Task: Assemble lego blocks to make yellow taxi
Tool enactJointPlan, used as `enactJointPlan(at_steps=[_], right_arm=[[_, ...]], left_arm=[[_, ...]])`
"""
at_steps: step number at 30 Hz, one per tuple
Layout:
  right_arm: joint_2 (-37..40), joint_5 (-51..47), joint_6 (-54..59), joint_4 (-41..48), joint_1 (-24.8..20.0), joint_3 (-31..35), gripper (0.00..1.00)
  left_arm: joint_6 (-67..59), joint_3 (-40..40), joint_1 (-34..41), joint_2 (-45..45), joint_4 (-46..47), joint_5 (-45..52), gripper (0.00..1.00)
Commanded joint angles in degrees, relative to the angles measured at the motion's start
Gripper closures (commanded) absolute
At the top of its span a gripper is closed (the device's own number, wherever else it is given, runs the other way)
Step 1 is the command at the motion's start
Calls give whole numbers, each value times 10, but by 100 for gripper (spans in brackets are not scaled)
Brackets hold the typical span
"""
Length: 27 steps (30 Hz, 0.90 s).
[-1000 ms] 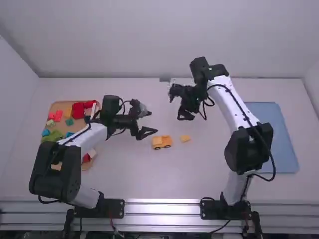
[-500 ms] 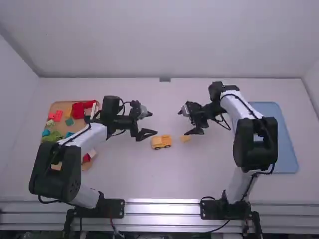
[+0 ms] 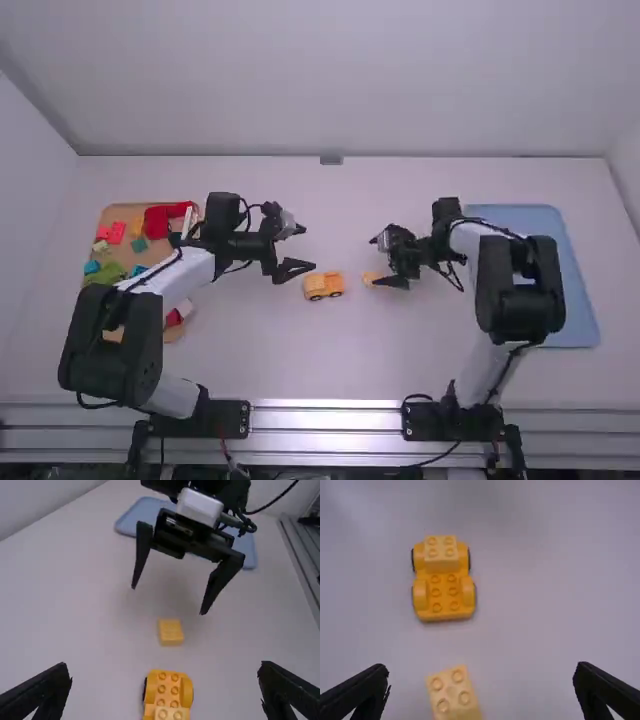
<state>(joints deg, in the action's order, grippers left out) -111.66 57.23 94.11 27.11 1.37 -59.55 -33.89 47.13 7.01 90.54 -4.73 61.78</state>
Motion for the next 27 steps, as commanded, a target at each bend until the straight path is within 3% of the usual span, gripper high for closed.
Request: enactJointPlan(at_steps=[1, 7, 14, 18, 27], right_arm=[[-4, 12, 23, -20, -2, 38, 1], [-4, -4, -57, -117, 0, 81, 1], [-10, -47, -59, -128, 21, 73, 0], [-51, -37, -129, -194, 23, 68, 1], [-83, 4, -10, -63, -5, 19, 0]], left_arm=[[-2, 0, -2, -4, 2, 19, 1], [-2, 0, -2, -4, 0, 19, 1], [0, 0, -2, -4, 2, 19, 1], [0, 0, -2, -4, 10, 19, 1], [0, -2, -2, -4, 32, 19, 1]])
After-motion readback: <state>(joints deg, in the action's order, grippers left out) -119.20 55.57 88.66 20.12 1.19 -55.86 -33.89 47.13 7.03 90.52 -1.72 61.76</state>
